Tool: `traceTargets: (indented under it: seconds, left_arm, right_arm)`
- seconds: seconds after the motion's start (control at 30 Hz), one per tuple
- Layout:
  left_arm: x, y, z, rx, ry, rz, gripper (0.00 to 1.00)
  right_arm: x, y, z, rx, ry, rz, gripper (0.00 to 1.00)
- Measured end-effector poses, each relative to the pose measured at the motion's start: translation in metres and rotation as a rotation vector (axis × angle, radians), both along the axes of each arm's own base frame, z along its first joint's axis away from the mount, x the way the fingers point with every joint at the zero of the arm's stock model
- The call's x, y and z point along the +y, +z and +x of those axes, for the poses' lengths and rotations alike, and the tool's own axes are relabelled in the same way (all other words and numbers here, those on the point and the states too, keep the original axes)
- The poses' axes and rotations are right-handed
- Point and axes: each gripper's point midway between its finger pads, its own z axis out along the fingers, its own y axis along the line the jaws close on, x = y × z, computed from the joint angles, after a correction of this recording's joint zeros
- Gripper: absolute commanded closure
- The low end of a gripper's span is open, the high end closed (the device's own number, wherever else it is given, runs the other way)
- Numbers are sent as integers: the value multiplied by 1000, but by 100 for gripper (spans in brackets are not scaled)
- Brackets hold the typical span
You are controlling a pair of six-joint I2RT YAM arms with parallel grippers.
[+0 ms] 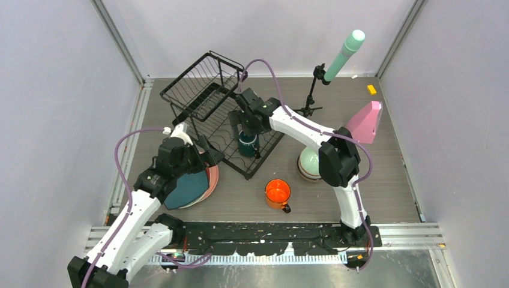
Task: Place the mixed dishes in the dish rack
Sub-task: Turn the cup upside down in the dish rack, then move the cup to the dish rack.
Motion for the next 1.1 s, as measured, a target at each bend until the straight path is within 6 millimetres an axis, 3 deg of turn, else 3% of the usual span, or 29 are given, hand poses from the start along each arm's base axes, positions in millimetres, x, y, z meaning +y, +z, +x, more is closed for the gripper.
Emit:
traceTargets:
  seconds: [0.23, 0.37, 0.57, 0.8, 1.1]
  left_arm:
    - [0, 0, 0, 1, -2, -2, 8]
    - [0, 0, 0, 1, -3, -2, 8]
    - [3, -1, -4, 6, 5, 9, 8]
    - [21, 18, -9, -85, 80, 20, 8]
    - [65, 30, -19, -155, 267, 98, 5]
  right_arm:
    - [12, 8, 4, -12, 2, 71, 0]
    - [19, 25, 3, -16, 2, 151, 0]
    - [2, 51, -11, -43, -63, 275, 5]
    - [-20, 37, -35, 21, -71, 405, 18]
    - [-11, 20, -59, 61, 104, 431, 31]
